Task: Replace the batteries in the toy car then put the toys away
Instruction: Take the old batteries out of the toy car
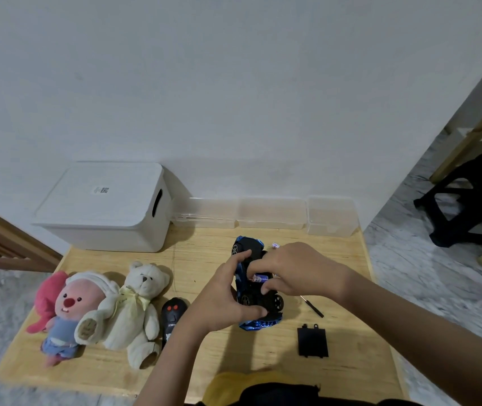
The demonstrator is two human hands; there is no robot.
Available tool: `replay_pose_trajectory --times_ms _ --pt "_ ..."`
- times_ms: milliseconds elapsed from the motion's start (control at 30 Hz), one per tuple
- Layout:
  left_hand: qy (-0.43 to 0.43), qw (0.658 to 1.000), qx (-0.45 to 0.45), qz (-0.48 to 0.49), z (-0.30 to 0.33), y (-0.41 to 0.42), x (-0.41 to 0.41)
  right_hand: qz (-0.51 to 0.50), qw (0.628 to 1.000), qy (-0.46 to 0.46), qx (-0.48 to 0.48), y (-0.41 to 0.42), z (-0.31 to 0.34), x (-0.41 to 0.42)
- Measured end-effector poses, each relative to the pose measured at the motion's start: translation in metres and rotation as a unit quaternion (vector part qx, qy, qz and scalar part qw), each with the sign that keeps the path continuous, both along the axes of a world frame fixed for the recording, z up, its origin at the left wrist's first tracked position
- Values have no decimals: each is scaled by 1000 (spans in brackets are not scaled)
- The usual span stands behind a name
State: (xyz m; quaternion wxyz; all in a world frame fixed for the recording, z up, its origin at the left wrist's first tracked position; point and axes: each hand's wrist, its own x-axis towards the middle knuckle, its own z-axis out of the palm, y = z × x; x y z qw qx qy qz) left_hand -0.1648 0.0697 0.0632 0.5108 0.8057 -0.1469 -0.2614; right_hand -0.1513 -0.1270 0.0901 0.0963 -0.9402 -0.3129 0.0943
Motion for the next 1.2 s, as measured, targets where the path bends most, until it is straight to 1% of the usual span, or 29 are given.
replay_pose_trajectory --times_ms 67,267,500,567,700,933,1200 --pt "10 1000 -8 -2 2 1 0 18 1000 -7 -14 0 -1 2" --pt "10 1000 6 -10 3 3 2 59 997 -23 -34 2 0 7" --pt "1 1000 -10 -5 3 5 3 79 994 -16 -68 -1 -3 6" --pt "-2 1000 -10 -4 4 6 5 65 996 -12 -63 -4 -5 3" --pt "6 1000 -6 -12 5 5 7 60 995 -35 -66 -5 -5 0" --pt "13 999 13 -38 3 8 12 78 993 -49 -68 -4 -3 0" --pt "2 998 31 -51 5 8 14 106 992 -50 -55 -3 -1 4"
